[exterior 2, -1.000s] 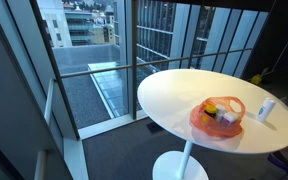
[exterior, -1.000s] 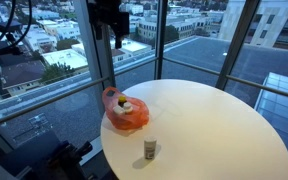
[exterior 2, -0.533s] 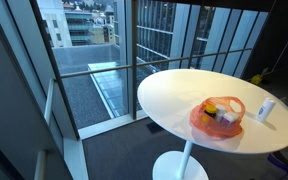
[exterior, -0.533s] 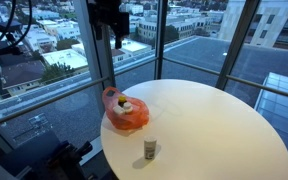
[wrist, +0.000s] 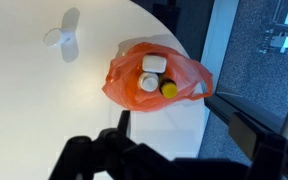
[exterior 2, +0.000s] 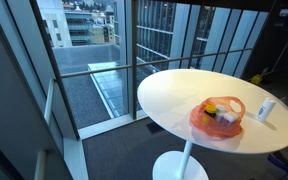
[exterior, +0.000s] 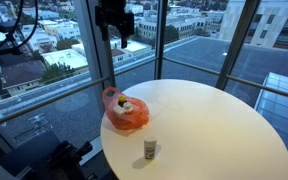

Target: Pick up the brown and yellow medicine bottle from the orange plastic and put it on the table

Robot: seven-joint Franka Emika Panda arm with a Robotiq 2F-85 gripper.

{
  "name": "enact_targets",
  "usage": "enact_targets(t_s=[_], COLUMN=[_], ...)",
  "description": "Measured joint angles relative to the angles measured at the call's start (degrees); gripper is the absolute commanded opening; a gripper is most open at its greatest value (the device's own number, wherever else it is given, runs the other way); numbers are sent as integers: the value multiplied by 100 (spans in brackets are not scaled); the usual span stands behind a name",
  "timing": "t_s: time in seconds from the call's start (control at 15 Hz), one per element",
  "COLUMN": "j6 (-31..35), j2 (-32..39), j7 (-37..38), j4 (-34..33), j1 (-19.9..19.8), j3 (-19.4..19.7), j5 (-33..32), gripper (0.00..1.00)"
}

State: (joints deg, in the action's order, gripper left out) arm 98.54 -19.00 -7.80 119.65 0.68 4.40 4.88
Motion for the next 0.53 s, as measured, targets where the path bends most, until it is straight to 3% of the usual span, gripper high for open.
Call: enact_targets(t_s=[0.53], j6=[613], j2=[908], j7=[376], j4=[-209], j1=[8], j3=[-377], j5=[-269], gripper=[100])
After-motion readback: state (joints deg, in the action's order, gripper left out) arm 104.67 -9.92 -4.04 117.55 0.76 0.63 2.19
